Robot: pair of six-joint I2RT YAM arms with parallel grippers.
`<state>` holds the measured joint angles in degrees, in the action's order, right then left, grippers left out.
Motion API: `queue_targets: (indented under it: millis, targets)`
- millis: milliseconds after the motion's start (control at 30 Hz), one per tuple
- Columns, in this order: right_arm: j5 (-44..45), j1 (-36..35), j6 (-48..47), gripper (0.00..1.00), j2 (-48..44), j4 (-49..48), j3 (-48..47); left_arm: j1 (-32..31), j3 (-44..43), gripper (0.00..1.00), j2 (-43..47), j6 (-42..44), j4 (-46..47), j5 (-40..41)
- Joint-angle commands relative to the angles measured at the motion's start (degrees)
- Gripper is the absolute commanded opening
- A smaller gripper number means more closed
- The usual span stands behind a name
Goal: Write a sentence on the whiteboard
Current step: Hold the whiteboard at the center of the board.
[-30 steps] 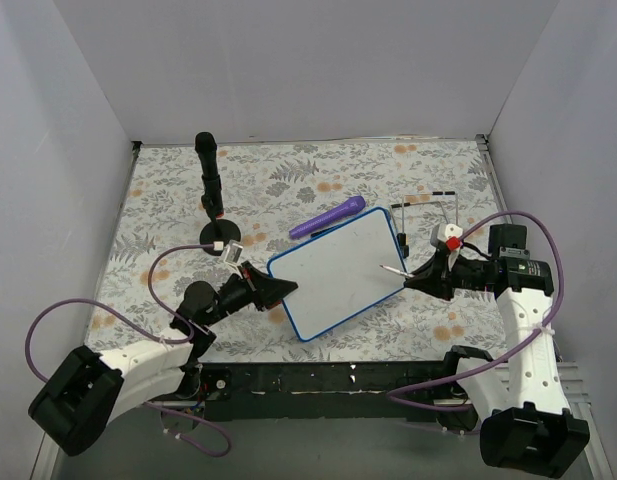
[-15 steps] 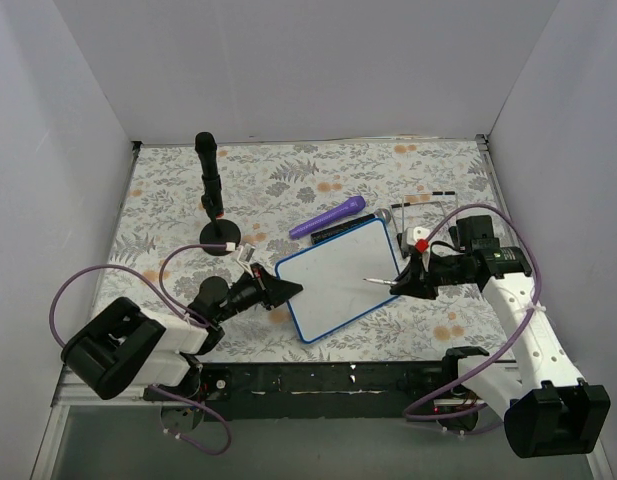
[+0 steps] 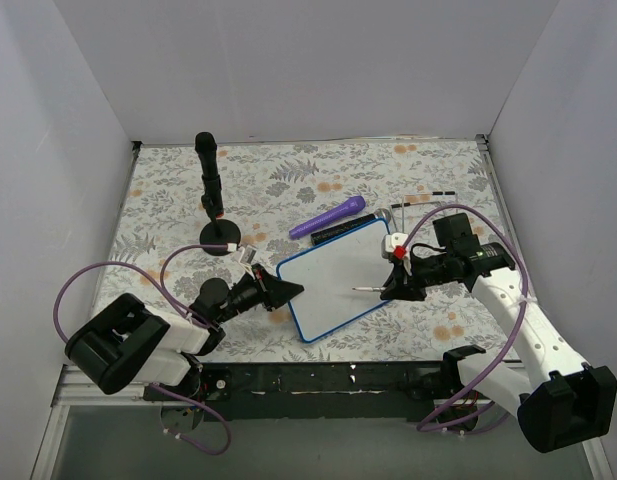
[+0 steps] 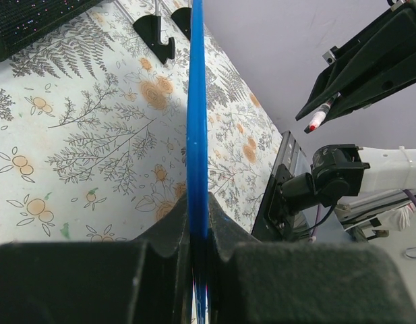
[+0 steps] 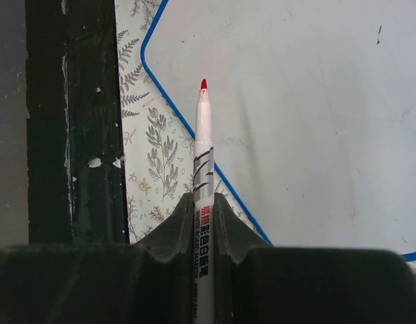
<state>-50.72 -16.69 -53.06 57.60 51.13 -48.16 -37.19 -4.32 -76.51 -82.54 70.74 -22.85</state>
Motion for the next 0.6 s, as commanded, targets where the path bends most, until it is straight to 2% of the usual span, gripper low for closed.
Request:
queue_targets:
  millis: [0,300,567]
  targets:
    - [-0.96,-1.42,1.73,0.01,0.49,-2.44,-0.79,-0.95,-0.69,0.0,1.71,1.07,7.66,0.96]
    - [-0.26,-2.82,7.35,0.01,-0.3,-7.89,1.05,-3.94,-2.8,0.0,3.56,3.35,0.98,4.47]
    - [-0.08,-3.44,7.0,0.01,-0.48,-9.21,1.49,-5.26,-3.86,0.0,3.91,4.49,-3.24,7.12]
